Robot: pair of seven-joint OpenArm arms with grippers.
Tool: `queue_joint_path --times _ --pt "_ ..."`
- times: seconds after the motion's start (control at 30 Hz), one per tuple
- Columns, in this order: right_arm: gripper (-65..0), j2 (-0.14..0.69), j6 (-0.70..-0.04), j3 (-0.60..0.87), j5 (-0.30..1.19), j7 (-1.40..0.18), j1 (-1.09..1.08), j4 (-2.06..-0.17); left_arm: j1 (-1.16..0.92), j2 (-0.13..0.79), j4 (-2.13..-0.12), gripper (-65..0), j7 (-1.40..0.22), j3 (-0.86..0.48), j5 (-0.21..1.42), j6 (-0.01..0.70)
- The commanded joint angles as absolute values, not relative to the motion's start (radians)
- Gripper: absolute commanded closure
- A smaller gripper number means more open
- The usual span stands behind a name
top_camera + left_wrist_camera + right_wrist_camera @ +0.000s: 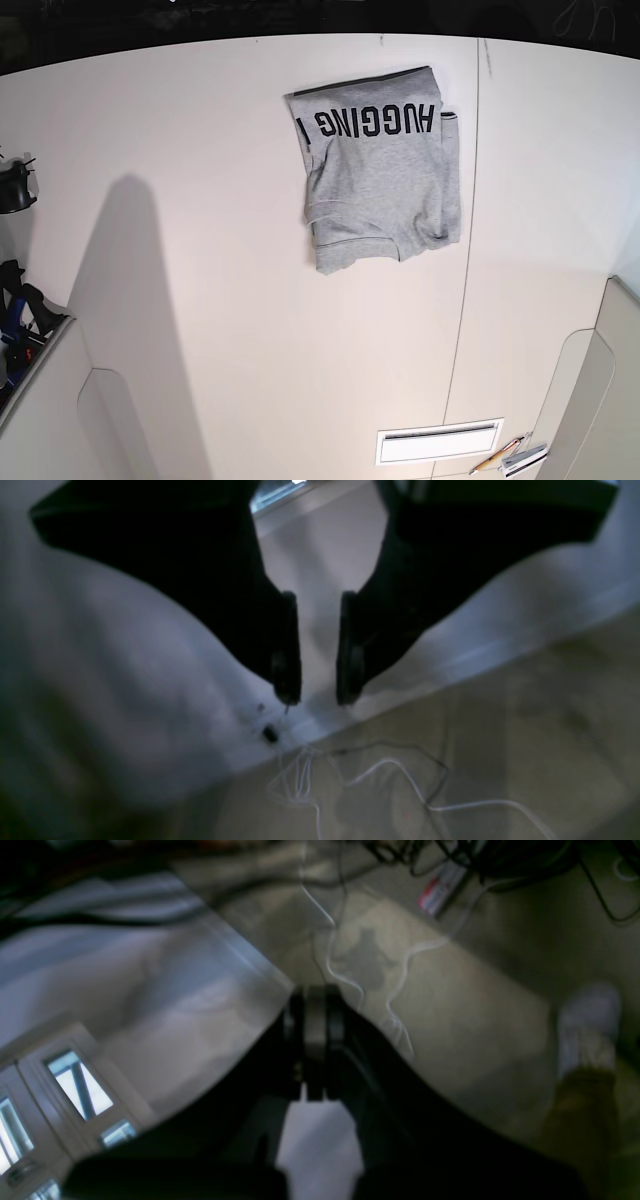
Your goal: Fold the T-shirt properly
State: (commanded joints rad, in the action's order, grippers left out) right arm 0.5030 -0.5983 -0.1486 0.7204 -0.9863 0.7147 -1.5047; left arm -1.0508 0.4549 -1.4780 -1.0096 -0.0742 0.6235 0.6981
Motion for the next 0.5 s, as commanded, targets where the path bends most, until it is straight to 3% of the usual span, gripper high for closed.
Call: queue_joint_path --times 0.47,0.5 --pt "0.0 0.457 -0.545 -0.384 0.558 -0.941 0.38 -0.955 -0.596 0.432 -1.099 -13.3 -0.879 0.36 0.554 0.698" --pt "0.0 0.456 -0.546 -0.39 0.559 -0.941 0.359 -0.937 -0.574 0.418 -1.076 -13.3 -0.863 0.384 0.532 0.673"
